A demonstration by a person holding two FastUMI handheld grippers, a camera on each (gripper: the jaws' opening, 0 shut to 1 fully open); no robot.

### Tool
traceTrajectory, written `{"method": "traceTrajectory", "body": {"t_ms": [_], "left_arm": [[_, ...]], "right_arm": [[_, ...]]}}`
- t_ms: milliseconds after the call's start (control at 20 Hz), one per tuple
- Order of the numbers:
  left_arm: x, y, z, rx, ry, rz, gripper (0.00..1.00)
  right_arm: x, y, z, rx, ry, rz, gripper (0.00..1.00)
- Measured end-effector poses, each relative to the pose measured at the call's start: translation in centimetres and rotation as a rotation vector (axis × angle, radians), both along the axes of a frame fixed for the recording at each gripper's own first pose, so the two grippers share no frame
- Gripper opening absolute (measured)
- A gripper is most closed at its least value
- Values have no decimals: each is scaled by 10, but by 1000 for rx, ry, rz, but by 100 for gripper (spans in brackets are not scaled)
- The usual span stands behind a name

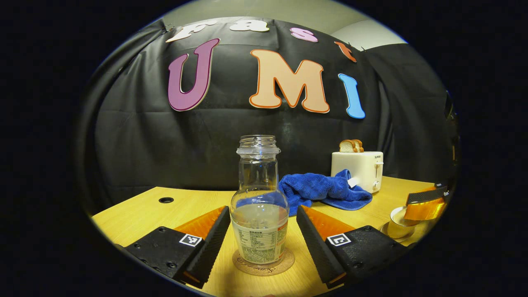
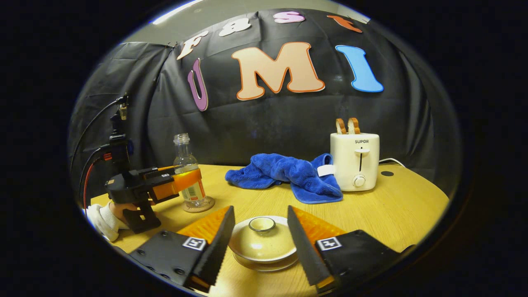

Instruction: Open the teacup lid with one hand, grasp the water bottle and pour water into the teacup with the other hand; after pouring, place the water bottle on the coaster and then close the teacup lid.

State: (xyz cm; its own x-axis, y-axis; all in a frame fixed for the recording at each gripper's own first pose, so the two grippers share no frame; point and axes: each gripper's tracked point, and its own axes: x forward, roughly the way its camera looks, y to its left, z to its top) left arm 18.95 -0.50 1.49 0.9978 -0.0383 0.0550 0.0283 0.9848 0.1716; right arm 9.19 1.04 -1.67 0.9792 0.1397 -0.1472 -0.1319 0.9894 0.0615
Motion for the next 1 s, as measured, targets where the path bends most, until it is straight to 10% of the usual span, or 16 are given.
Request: {"method": "traceTrajectory", "body": {"t_ms": [100,650,1000], "left_arm": [[-1,1,0,0,-1,3,94],[-35,-4,-1,-3,-5,44,94],[-111,35,3,-11,-60,369,94]], "right_arm": [[-3,-11,5,-10,-36,-29,91],[-38,-74,25,-13,-150,-196,92],[-64,-127,28,-93,-165,-476,89]]}}
